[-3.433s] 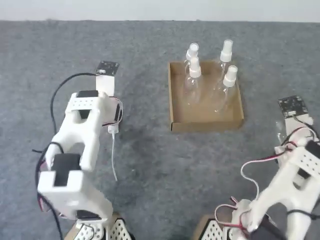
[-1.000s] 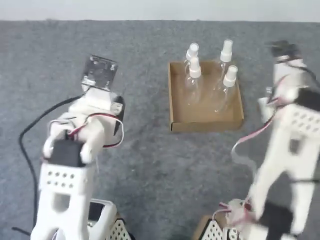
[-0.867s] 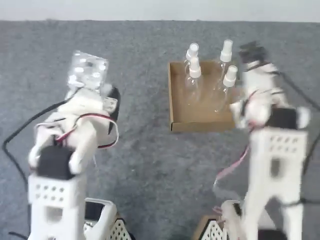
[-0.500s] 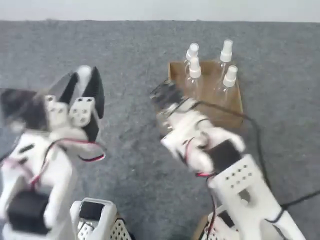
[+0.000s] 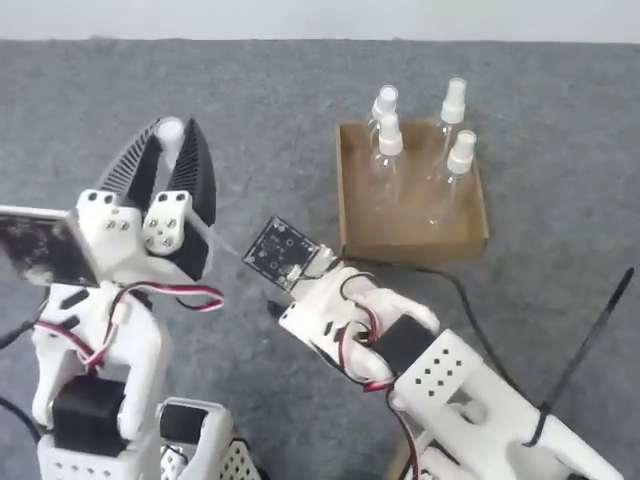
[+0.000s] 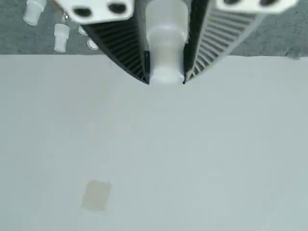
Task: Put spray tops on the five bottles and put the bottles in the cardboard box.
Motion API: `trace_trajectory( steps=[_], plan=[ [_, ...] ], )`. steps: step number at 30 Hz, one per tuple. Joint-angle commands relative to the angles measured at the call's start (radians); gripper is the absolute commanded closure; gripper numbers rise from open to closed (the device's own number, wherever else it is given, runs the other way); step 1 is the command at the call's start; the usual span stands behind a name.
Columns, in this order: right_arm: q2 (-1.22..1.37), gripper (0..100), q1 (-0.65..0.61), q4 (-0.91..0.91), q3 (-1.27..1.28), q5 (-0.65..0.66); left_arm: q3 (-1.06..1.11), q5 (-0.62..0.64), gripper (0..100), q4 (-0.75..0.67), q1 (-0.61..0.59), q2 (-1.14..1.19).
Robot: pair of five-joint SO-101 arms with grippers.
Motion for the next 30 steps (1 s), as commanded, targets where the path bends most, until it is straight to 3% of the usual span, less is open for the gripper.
trace_trajectory(
  steps=[1,8,21,30],
  plan=[
    [-0.051,99.3,-0.012,-0.038,-0.011,-0.011,-0.004,0.012,99,-0.032,-0.002,-0.012],
    [-0.051,99.3,-0.013,-0.182,0.051,-0.012,0.077,0.014,99,-0.038,0.006,-0.020],
    [-0.051,99.3,-0.013,-0.180,0.052,-0.014,0.097,0.015,99,-0.052,0.078,-0.012],
    [-0.053,99.3,-0.013,-0.193,0.087,-0.012,0.194,0.040,99,-0.149,0.074,-0.020]
  ],
)
